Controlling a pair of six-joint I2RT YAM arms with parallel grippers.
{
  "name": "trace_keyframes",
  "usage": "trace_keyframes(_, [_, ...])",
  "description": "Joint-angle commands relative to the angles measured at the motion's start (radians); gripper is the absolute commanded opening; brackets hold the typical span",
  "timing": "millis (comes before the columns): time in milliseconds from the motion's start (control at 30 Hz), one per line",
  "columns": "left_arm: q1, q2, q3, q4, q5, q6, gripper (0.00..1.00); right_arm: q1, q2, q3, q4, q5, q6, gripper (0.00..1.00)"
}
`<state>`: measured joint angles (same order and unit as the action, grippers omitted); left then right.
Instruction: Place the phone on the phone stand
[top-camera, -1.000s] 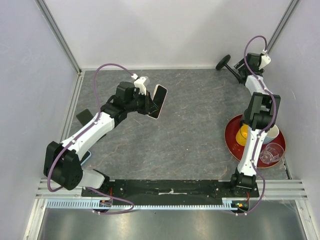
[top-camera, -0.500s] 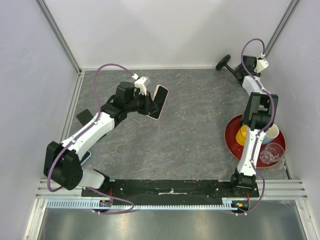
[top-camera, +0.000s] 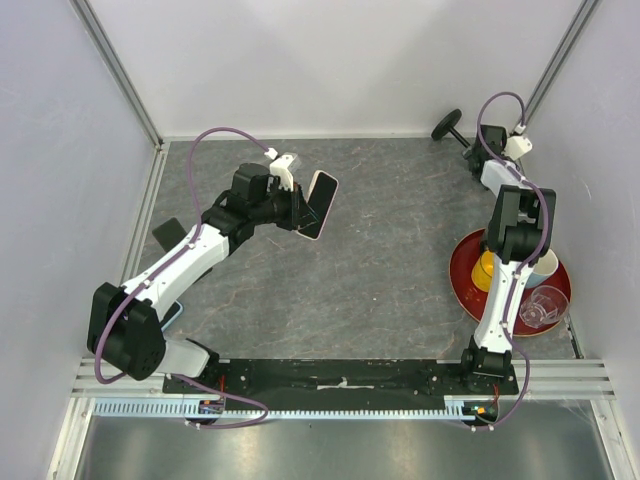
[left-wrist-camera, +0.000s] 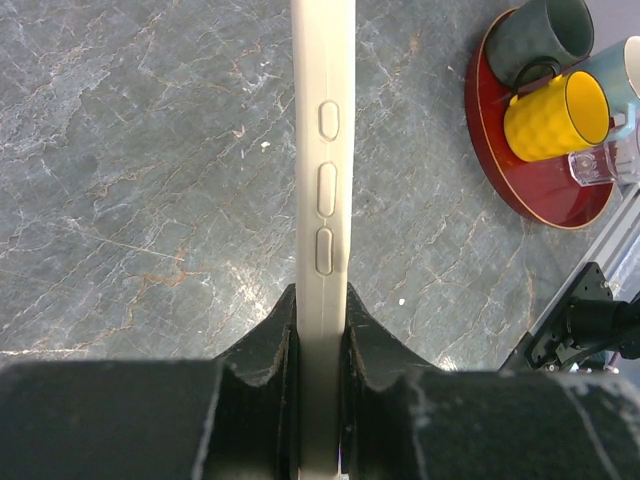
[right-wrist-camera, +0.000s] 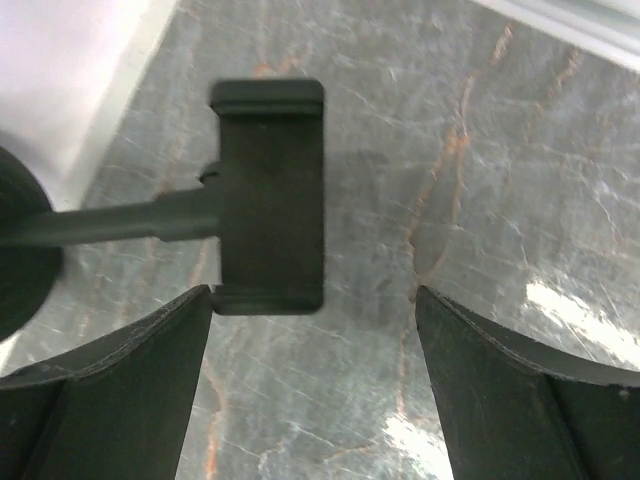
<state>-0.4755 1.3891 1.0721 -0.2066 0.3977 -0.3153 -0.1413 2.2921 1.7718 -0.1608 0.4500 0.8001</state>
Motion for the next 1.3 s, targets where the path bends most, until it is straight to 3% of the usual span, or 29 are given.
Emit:
trace_keyframes(0, [-0.003, -0.018, 0.022, 0.093, 0.041, -0.031, 0.02, 0.003, -0.037, -0.011, -0.014, 0.036, 0.044, 0.89])
trace_keyframes(167, [-0.003, -0.022, 0.022, 0.092, 0.039, -0.030, 0.02, 0.003, -0.008, 0.053, 0.006, 0.090, 0.008, 0.86])
trace_keyframes(367, [-0.002, -0.019, 0.022, 0.093, 0.047, -0.030, 0.02, -0.007, 0.021, 0.086, 0.020, 0.040, 0.013, 0.97])
trace_keyframes(467, [-0.002, -0.018, 0.022, 0.093, 0.049, -0.030, 0.02, -0.009, 0.020, 0.080, 0.023, 0.043, 0.034, 0.94])
trace_keyframes(600, [-0.002, -0.016, 0.020, 0.096, 0.052, -0.030, 0.02, -0.009, 0.021, 0.077, 0.027, 0.050, 0.037, 0.82])
trace_keyframes(900, [-0.002, -0.018, 0.022, 0.098, 0.056, -0.030, 0.02, -0.009, 0.020, 0.074, 0.023, 0.044, 0.053, 0.81])
trace_keyframes(1000, [-0.002, -0.019, 0.022, 0.098, 0.056, -0.030, 0.02, -0.009, 0.024, 0.075, 0.020, 0.050, 0.062, 0.77])
trace_keyframes(1100, [-0.003, -0.021, 0.022, 0.096, 0.056, -0.030, 0.02, -0.009, 0.030, 0.080, 0.021, 0.033, 0.065, 0.68])
trace_keyframes(1267, [-0.002, -0.019, 0.022, 0.096, 0.056, -0.028, 0.02, -0.009, 0.047, 0.095, 0.023, 0.010, 0.067, 0.69])
